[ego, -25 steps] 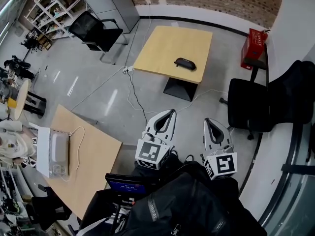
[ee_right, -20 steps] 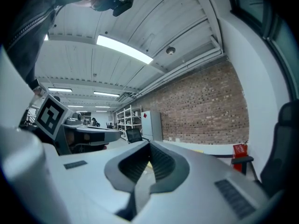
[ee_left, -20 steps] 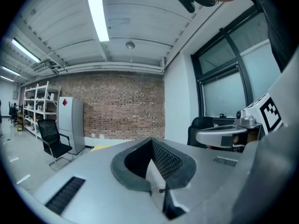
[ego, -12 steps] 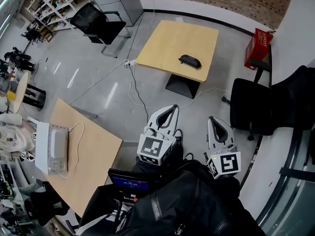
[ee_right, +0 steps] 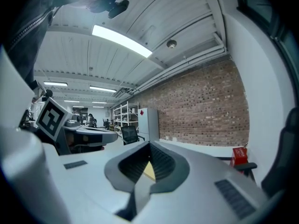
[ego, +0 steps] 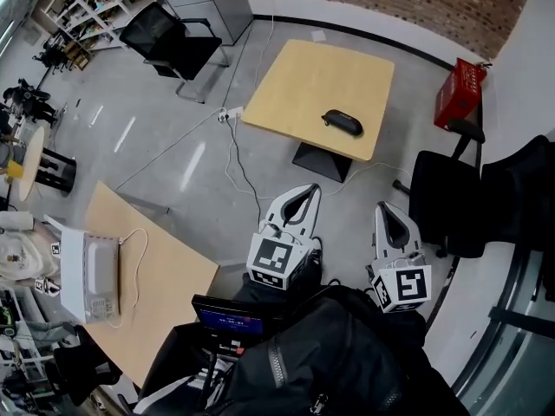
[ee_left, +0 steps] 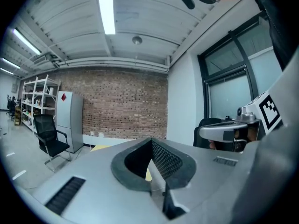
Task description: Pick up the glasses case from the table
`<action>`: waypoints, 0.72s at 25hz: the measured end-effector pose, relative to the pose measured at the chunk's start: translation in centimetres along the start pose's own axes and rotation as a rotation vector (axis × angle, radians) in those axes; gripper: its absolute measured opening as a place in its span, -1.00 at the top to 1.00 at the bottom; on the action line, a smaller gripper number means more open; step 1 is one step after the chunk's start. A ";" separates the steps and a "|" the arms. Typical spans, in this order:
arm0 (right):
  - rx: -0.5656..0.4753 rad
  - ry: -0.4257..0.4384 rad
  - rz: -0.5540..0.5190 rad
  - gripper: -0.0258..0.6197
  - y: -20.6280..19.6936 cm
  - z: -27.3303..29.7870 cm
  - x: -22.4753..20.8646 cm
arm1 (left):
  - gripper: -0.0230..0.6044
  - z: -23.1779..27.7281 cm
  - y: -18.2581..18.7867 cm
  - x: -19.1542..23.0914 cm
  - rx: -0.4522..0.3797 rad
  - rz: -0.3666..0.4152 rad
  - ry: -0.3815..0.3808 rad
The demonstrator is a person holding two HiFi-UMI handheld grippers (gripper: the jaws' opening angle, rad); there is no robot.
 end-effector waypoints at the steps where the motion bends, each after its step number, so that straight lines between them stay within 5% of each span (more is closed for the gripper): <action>1: -0.002 0.002 -0.001 0.91 0.3 0.9 0.0 | 0.93 0.5 0.0 0.8 0.002 -0.003 0.000; 18: 0.081 -0.009 0.006 0.91 1.6 12.7 0.5 | 0.93 7.2 -0.4 10.6 0.035 -0.055 -0.068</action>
Point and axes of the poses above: the fingertips, and each gripper's own axes: z forward along the fingers, x to its left, y out of its top, the point moved 8 cm from there along -z, backward along the fingers, and after that the axes turned 3 degrees about x, right-handed, at the moved point
